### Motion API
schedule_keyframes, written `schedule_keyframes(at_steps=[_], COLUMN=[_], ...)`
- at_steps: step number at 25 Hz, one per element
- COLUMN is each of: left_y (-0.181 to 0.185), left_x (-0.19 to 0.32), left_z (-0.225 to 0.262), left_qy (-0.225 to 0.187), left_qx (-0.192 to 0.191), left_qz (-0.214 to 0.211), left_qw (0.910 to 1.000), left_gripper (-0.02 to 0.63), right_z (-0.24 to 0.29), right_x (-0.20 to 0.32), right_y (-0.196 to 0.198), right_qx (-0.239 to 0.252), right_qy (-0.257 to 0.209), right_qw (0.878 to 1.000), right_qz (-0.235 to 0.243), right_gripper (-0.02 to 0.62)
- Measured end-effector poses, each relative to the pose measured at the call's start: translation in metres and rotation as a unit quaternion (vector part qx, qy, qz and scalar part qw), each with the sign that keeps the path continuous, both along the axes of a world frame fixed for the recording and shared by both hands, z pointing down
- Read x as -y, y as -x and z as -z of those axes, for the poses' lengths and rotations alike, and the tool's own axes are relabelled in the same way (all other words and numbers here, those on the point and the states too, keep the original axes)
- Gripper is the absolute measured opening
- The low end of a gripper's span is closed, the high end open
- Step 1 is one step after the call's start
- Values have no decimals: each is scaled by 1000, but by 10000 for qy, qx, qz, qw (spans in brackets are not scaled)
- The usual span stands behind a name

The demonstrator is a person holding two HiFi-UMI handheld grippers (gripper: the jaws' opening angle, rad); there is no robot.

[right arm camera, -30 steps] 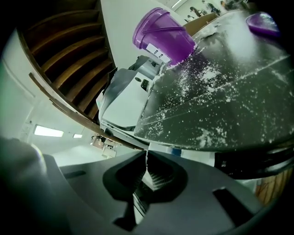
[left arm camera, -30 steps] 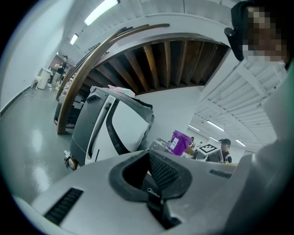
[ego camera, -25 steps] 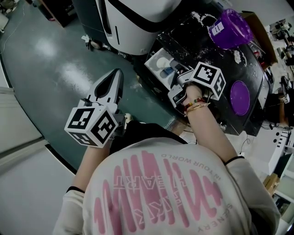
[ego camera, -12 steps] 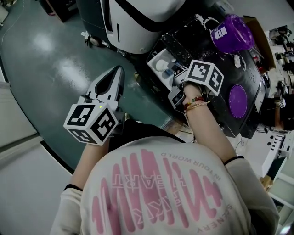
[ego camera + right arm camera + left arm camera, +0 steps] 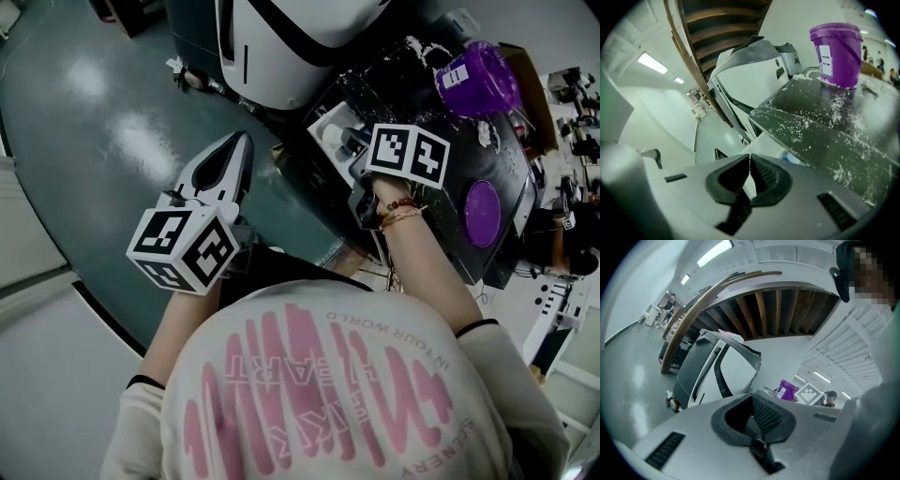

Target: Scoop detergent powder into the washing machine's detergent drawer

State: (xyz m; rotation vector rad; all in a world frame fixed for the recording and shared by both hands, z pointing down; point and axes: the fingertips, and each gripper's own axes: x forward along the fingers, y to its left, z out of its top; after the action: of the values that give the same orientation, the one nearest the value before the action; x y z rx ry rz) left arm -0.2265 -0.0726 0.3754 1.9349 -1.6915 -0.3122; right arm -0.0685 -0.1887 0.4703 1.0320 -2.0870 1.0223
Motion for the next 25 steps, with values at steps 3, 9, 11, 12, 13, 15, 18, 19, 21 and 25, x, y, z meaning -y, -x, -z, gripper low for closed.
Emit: schedule_keyframes(at_steps=[3,9,11,12,13,15,18,19,21,25], left_y=[0,-3,-4,-4,-4,-2,2,3,5,9], left_x=[-2,-4,-5,-5,-6,-7,-9,-9,-9,-7], left_z=[-1,-4,-3,-3,-3,-3,-3,-3,-2,-2], left_qy=[-10,-6,-19,-26,-29,-25,-30,-36,-50,-53], left_qx=[-14,-78,-82,-78,-72,-72,-81,-79,-79,-76], left_qz=[14,28,20,11,5,19,57,67,93,123], left_qw=[10000,10000,10000,10000,10000,10000,9999,9999,9999,9999], left_gripper=[3,2,3,3,2,3,3,3,2,3], right_z=[-2,-3,-4,-4,-5,-6,-8,-8,-9,-10], right_x=[-2,-5,-6,-6,-7,-8,-11,-11,-13,-13], right_y=[3,8,8,7,7,9,10,10,10,13], right_qx=[-306,-709,-737,-758,-787,-880,-1086,-1160,-1307,-1593], right_qy=[-153,-312,-304,-306,-312,-338,-420,-453,-525,-710], right_qw=[9990,9942,9938,9935,9930,9912,9866,9847,9805,9699], right_qz=[301,753,779,796,823,925,1142,1218,1374,1697], right_gripper=[3,3,3,3,3,3,3,3,3,3])
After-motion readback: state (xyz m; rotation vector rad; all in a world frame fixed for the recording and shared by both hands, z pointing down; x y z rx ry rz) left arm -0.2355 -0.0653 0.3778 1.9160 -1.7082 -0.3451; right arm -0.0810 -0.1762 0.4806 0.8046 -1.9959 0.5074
